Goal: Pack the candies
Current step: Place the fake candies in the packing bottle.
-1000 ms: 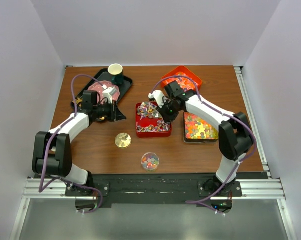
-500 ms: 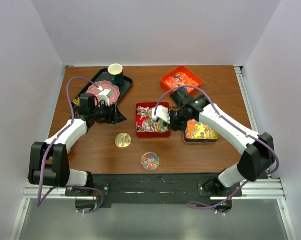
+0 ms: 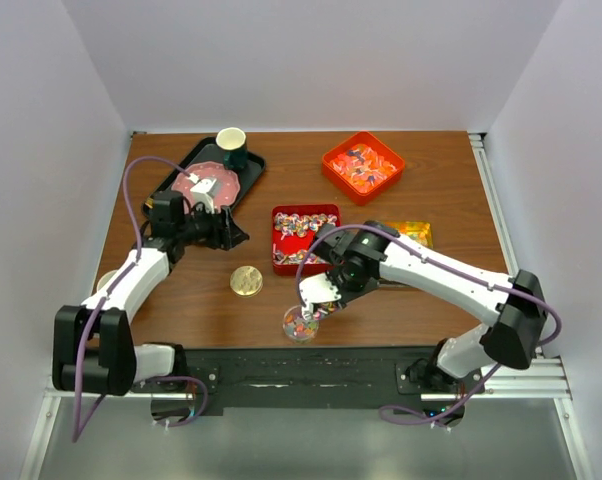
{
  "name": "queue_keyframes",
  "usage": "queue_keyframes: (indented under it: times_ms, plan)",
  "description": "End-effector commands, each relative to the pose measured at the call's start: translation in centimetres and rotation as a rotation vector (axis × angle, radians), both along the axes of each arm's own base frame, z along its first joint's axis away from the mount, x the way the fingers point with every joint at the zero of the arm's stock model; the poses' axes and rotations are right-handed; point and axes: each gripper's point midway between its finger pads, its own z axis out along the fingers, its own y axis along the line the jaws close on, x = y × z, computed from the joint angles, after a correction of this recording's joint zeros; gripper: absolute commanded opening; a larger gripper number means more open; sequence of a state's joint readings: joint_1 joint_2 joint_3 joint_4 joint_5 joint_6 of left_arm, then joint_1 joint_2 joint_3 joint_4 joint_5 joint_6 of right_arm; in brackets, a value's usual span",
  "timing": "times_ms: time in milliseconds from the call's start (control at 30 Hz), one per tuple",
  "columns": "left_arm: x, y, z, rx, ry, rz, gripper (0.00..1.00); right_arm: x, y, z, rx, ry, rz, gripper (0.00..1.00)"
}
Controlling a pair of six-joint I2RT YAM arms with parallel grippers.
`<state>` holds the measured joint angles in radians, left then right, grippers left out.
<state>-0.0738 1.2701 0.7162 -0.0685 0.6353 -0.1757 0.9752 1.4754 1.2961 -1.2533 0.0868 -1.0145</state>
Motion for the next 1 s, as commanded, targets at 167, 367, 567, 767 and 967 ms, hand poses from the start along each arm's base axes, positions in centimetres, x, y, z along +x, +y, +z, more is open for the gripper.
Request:
queue_keyframes:
  times_ms: [167,367,567,767,967]
  plan:
    - [0.3,0.7,1.9,-0.003,-0.082,0.032,0.65,1.5,0.2,1.7,-0.214,-0.128,0.01,0.0]
    - [0.4,0.7,2.0,-0.013,-0.081,0.039,0.65,1.1,1.2,2.3,-0.298,-0.195,0.055,0.0]
    - [0.4,0.6,1.9,-0.02,-0.075,0.038,0.65,0.7,0.8,3.1,-0.405,-0.275,0.13,0.0]
    - [0.4,0.5,2.0,-0.032,-0.067,0.037,0.65,1.0,0.3,3.9,-0.483,-0.336,0.164,0.0]
    - [0.8,0.2,2.6,-0.052,-0.087,0.03,0.65,1.0,0.5,5.1,-0.527,-0.377,0.185,0.0]
